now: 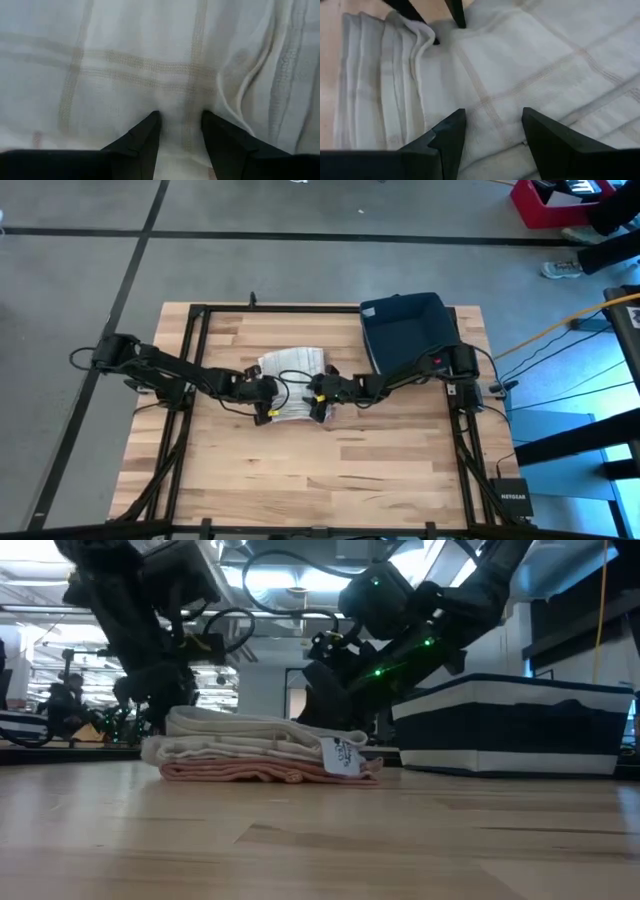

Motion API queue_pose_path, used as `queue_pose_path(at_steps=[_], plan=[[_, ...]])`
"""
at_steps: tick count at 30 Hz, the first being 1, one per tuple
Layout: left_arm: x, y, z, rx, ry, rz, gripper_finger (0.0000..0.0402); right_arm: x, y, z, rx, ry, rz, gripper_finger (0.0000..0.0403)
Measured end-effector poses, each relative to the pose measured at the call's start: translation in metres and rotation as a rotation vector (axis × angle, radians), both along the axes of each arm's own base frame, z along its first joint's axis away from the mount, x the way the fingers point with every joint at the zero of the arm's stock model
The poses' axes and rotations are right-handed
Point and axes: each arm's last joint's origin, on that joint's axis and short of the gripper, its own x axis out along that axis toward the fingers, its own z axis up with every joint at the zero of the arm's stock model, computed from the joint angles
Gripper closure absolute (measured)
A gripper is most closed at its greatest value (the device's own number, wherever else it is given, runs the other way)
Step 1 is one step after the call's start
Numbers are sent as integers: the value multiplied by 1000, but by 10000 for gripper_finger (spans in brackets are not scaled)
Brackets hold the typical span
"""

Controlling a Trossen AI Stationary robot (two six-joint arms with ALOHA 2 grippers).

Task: Fold towel
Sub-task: Stack the white towel on top of the other white towel

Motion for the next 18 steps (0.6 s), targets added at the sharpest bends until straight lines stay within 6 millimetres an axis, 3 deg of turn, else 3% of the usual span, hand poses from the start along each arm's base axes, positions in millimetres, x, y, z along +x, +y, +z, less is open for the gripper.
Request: queue_pose_path(at_steps=[4, 7, 12, 14, 18], plan=[[-2, -3, 33, -16, -23, 3, 260, 1, 0, 10, 4, -5, 9, 200], [-5, -5, 62, -22, -118, 24, 260, 0, -1, 31, -13, -20, 21, 200], [7, -8, 98, 50, -477, -13, 260, -13, 0, 75, -33, -26, 38, 201], [12, -9, 92, 49, -494, -45, 260, -24, 5, 90, -31, 6, 55, 200], [15, -7, 54, 16, -356, -87, 260, -40, 21, 103, -66, 71, 67, 201]])
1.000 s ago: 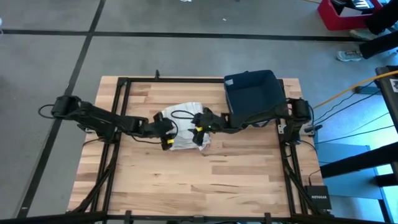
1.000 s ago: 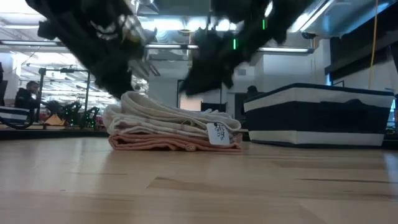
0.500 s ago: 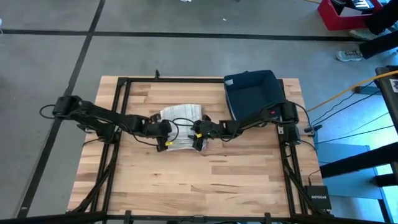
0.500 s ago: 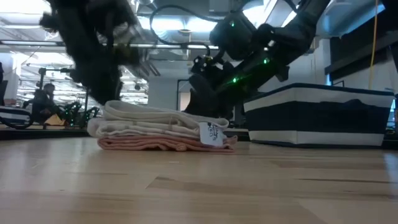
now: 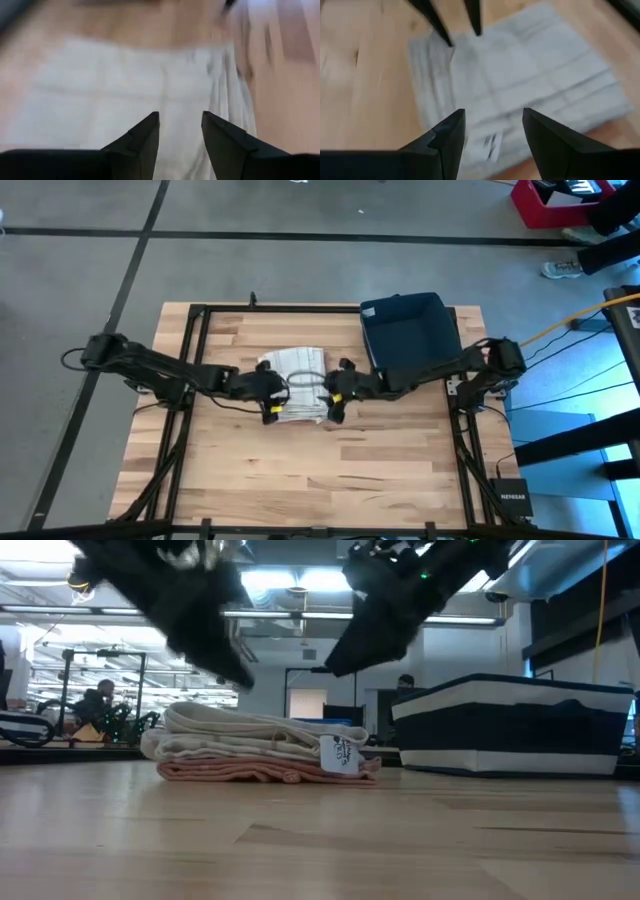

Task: Fold towel
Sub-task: Stack the white towel on top of the other white towel, then return to Home Position

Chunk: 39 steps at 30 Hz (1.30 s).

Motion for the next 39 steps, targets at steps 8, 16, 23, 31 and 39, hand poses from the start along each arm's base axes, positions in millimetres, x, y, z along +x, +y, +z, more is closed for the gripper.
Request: queue_pose_path(at_steps=[8, 16, 23, 31, 39], plan=[[9, 10, -56, -101, 171, -91, 280, -6, 23, -2, -73, 31, -1, 201], [10, 29, -51, -69, 183, 5, 305, -6, 24, -2, -80, 31, 19, 201], [5, 17, -1, -53, 71, -51, 310, -7, 26, 15, -40, 18, 57, 202], [-21, 6, 83, 47, -337, -171, 353, -39, 24, 80, -84, -114, 186, 283], [-54, 0, 79, 74, -488, -226, 391, -103, 7, 85, -10, -419, 388, 396]])
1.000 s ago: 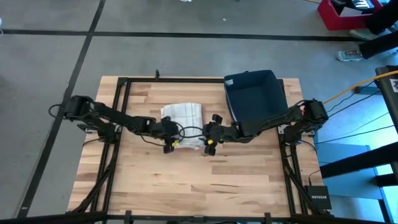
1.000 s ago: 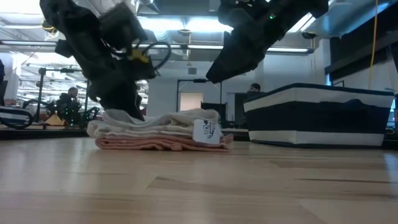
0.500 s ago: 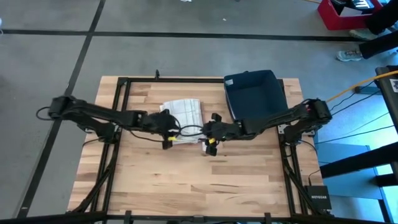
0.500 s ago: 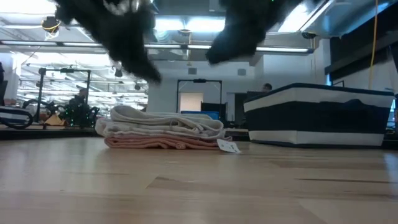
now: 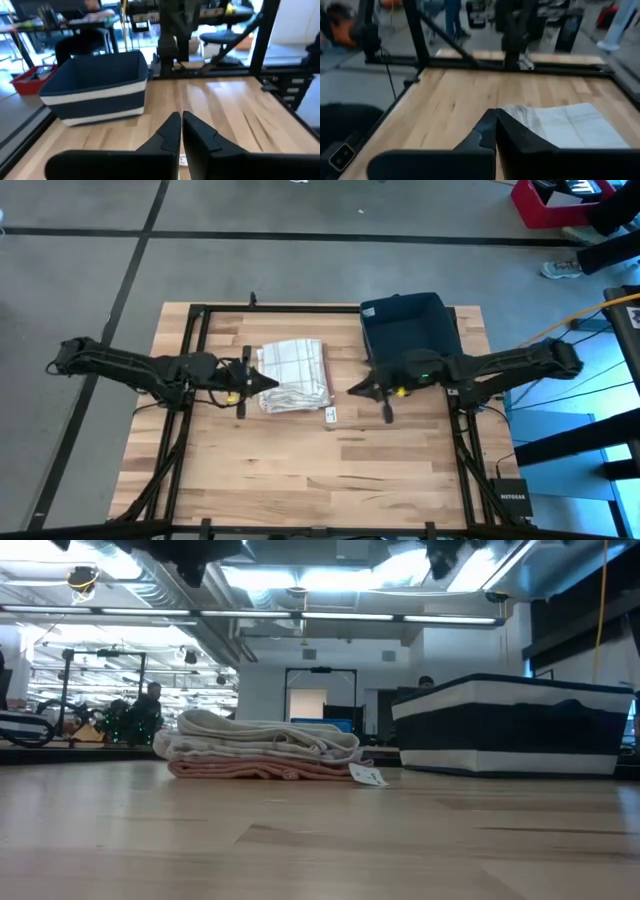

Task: Fold towel
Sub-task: Return to Home Position

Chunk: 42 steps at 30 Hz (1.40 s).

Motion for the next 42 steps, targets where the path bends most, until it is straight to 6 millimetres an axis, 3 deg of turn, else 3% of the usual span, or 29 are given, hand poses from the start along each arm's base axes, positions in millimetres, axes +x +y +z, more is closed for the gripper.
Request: queue_pose_path(at_steps=[6, 9, 13, 20, 24, 33, 42], plan=[[-15, 4, -21, -35, -47, 19, 398, -46, -9, -30, 64, -172, -73, 379], [-19, 4, -31, -84, -19, 24, 391, -60, -11, -44, 88, -160, -107, 382], [-20, 4, -37, -180, 28, 48, 387, -66, -12, -54, 152, -117, -120, 386], [-21, 5, -45, -61, 53, 65, 387, -69, -11, -69, 85, -70, -58, 386], [-27, 6, -59, -45, 26, 72, 387, -84, -14, -74, 111, -123, -126, 386], [-55, 9, -62, -58, -103, 55, 386, -124, -19, -90, 141, -270, -163, 386], [-84, 9, -72, -100, -252, -20, 386, -148, -22, -98, 162, -389, -199, 386]])
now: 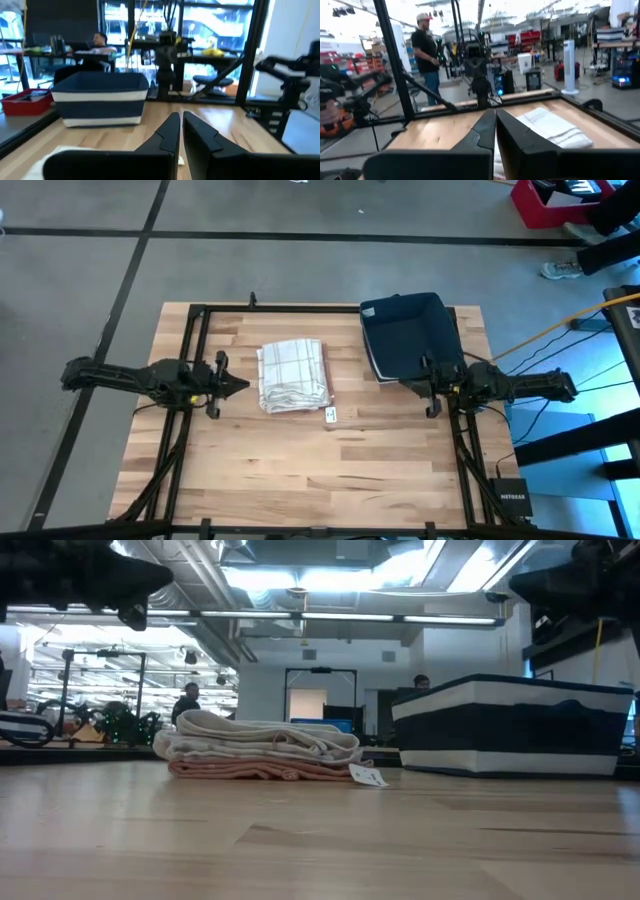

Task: Fold towel
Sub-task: Return to Home Position

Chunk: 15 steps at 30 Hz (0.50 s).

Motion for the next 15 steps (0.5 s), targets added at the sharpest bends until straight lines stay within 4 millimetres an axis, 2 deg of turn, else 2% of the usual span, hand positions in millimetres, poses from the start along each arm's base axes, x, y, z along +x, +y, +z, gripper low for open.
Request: queue_pose_path(at_steps=[6, 11, 15], plan=[[-13, 0, -9, -17, -94, -39, 386, -5, -2, -17, 28, -32, -56, 386], [-20, -1, -15, -8, -129, -97, 386, -6, -3, -20, 22, -9, -90, 386], [-18, 0, -21, 0, -90, -107, 386, -6, -2, -20, -8, -10, -61, 386]])
